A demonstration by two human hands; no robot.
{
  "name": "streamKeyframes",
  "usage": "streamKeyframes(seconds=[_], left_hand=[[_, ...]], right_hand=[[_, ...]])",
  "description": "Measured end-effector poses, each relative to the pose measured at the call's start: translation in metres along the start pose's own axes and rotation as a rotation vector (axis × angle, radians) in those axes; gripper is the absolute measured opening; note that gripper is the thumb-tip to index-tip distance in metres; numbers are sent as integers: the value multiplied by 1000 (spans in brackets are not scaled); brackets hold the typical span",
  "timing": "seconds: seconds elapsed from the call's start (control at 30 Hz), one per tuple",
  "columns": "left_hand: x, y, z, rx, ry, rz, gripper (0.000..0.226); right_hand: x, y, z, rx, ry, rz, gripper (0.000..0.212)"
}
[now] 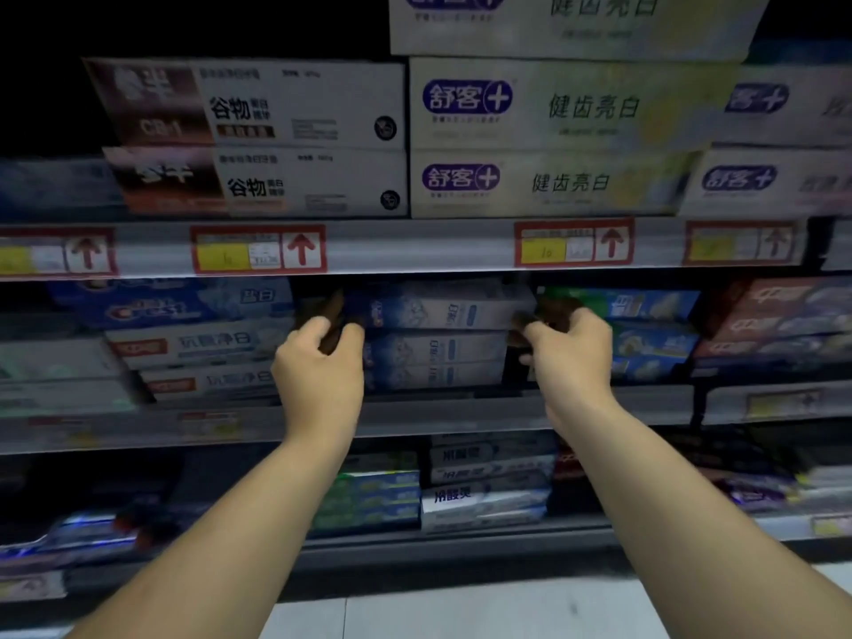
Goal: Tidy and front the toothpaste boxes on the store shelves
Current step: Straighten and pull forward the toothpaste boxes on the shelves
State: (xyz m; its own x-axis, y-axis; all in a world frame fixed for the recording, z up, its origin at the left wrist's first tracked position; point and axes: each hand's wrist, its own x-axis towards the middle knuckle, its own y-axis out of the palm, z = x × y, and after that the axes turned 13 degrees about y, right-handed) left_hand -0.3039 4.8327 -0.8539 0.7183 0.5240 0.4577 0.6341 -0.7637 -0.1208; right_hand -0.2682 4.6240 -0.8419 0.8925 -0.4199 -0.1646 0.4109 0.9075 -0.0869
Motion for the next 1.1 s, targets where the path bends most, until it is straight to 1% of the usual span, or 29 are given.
streamKeyframes(seconds=[0.07,0.13,0.23,0.33,0.43,0.57,0.63,0.7,0.77,0.83,0.93,1.03,1.1], left_hand=[[0,2,-1,3,-41,20,34],[0,2,2,30,-71,38,27],[3,-1,7,70,-96,64,22],[4,-4,10,101,-110,112,21],[2,-6,12,127,-120,134,19],[3,-10,12,125,-124,130,19],[3,-13,11,137,-129,148,20],[3,-14,11,148,-127,178,20],[4,-16,13,160,-130,193,18],[5,-17,14,182,-111,209,17],[4,-19,14,265,-47,283,17],[3,-26,17,374,62,360,27],[1,-33,17,441,126,393,31]], right_hand=[[2,3,-1,-31,-14,15,19],[2,6,-3,-81,4,78,23],[0,9,-9,-187,6,136,19],[-1,9,-12,-225,-20,149,17],[-4,8,-13,-223,-24,151,23],[-7,7,-14,-251,-32,153,13],[-6,8,-16,-269,-31,145,15],[-5,8,-17,-282,-36,144,8],[-5,8,-18,-297,-49,127,9],[-7,8,-18,-318,-60,114,9],[-9,8,-17,-398,-84,98,5],[-10,3,-18,-504,-137,92,18],[-13,-4,-21,-621,-200,85,23]])
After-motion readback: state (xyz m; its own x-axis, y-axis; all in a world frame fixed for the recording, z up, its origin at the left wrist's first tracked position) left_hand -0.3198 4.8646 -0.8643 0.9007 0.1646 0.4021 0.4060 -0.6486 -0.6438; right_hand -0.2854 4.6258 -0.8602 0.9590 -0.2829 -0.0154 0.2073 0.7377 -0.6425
